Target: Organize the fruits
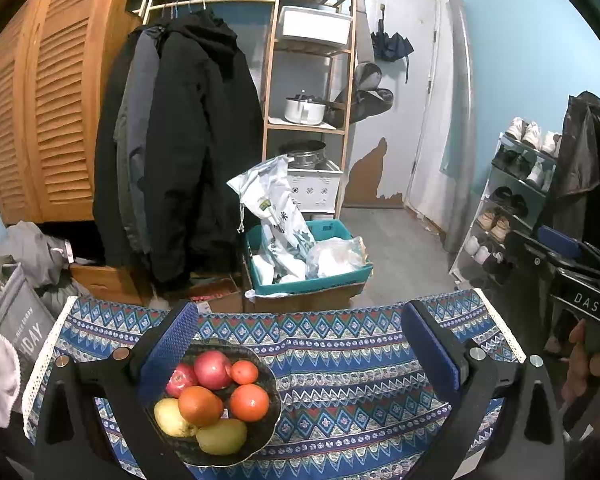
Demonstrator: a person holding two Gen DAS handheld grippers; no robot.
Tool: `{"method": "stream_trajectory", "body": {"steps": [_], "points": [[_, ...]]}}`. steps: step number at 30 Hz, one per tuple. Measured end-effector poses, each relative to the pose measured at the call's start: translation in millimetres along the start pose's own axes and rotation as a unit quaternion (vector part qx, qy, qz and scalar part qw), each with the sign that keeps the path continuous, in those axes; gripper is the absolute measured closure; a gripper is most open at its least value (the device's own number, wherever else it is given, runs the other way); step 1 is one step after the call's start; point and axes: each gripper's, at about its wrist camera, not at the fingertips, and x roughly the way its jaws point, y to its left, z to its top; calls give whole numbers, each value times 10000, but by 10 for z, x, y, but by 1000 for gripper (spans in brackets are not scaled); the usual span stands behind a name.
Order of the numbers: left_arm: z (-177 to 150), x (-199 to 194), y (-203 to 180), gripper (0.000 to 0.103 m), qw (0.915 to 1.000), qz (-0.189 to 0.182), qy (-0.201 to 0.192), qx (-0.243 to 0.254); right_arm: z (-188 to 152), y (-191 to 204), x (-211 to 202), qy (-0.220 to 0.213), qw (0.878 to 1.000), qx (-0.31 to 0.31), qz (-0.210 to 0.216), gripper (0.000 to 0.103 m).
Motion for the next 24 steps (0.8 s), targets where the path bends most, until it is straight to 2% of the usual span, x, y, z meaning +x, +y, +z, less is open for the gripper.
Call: {"method": "stream_trajectory", "body": {"steps": [24], "points": [[-12,4,1,1,9999,113,43,-28,-4,9,2,17,10000,-13,-7,19]]}}
